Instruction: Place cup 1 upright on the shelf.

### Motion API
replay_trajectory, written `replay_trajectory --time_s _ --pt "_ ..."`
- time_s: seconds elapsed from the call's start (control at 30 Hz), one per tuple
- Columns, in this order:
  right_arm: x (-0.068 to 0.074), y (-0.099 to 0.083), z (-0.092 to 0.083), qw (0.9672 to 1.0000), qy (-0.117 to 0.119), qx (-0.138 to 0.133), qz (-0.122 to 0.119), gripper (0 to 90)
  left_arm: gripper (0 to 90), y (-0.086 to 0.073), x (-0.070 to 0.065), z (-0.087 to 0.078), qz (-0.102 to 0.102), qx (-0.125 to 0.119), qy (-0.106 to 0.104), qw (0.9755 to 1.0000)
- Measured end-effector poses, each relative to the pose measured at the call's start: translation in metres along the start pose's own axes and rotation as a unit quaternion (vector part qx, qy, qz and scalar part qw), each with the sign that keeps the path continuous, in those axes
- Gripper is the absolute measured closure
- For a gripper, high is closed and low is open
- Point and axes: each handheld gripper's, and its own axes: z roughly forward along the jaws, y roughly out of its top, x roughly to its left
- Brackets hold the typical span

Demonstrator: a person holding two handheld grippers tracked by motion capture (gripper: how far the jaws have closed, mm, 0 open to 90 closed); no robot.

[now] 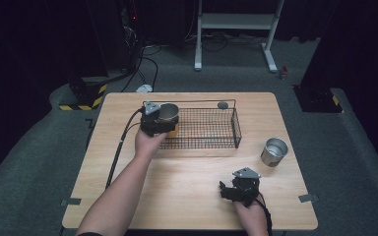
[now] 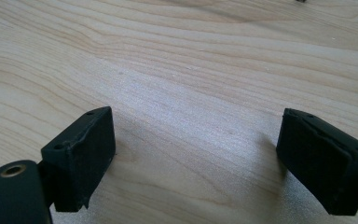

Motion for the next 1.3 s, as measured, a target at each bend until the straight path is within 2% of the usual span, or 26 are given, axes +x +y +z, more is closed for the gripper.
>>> replay_trajectory --time_s 0.5,0.77,0.93,1.3 --pt "0.0 0.0 0.0 1.0 0.0 -0.001 -0.002 11.5 14.0 -0.01 -0.002 0.014 0.018 0.034 0.025 0.999" --pt "0.0 0.0 0.0 1.0 0.0 -0.001 -0.003 11.5 13.9 -0.013 -0.002 0.017 0.018 0.053 0.03 0.998" --pt "0.0 0.0 0.0 1.0 0.0 -0.001 -0.003 11.5 13.9 -0.016 -0.001 0.018 0.012 0.054 0.03 0.998" --pt "0.001 0.0 0.0 1.0 0.001 -0.001 -0.002 11.6 13.8 -0.024 0.0 0.017 0.02 0.05 0.036 0.9979"
